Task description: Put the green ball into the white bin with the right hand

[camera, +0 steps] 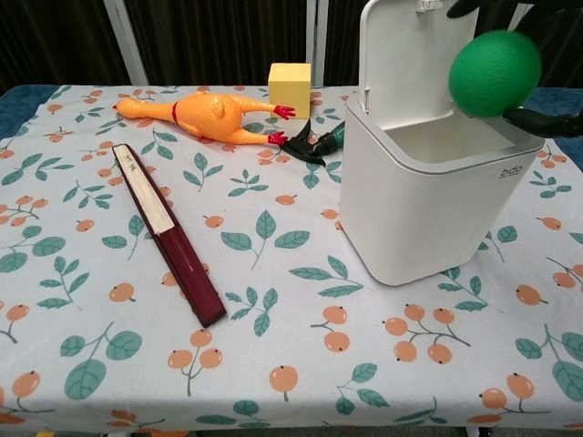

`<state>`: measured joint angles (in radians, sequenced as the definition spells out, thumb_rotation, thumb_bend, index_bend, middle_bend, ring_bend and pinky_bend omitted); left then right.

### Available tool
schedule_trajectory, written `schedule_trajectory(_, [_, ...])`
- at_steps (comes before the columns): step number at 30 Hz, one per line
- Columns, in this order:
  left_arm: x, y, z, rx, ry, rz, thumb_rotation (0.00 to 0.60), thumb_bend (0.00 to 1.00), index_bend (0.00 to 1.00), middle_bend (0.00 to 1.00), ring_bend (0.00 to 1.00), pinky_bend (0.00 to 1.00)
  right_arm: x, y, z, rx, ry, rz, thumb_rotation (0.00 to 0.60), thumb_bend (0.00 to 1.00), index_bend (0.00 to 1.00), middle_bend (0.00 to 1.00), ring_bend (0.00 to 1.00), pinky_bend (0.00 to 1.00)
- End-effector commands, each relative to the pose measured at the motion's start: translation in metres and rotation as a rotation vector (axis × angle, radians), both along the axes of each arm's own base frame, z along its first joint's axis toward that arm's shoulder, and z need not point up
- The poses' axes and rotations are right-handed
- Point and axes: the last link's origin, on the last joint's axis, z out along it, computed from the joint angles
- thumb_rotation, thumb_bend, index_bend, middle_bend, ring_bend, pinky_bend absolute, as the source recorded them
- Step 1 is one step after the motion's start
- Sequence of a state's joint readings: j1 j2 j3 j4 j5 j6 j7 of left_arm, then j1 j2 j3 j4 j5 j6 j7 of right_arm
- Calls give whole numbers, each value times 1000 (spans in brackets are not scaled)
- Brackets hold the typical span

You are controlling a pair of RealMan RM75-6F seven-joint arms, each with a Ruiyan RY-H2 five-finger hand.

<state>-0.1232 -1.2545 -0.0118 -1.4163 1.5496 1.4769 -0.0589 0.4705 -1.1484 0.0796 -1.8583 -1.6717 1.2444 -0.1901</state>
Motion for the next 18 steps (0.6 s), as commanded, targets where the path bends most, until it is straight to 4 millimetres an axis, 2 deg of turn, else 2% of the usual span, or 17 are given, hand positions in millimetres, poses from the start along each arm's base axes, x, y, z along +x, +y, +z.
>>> schedule_trajectory(1, [0,0,0,1,0,0,600,94,141,162,60,150,-3,1,2,0,-1,-4,600,221,0,52,0,206])
schedule_trajectory(7, [1,0,0,0,2,-2,600,93,141,162,60,151,-16,7,13,-30,-12,-31,600,210,0,51,0,203])
schedule_trajectory(10, [1,1,1,3,1,-4,600,93,141,162,60,151,-33,15,25,-76,-10,-57,600,188,0,53,0,194])
schedule_trajectory(13, [1,0,2,8,-1,-4,600,94,141,162,60,150,-66,27,41,-172,38,-127,600,156,0,51,0,172])
schedule_trajectory(18, [3,1,3,14,-7,-14,600,93,141,162,60,151,-146,53,63,-282,114,-365,600,140,0,15,0,48])
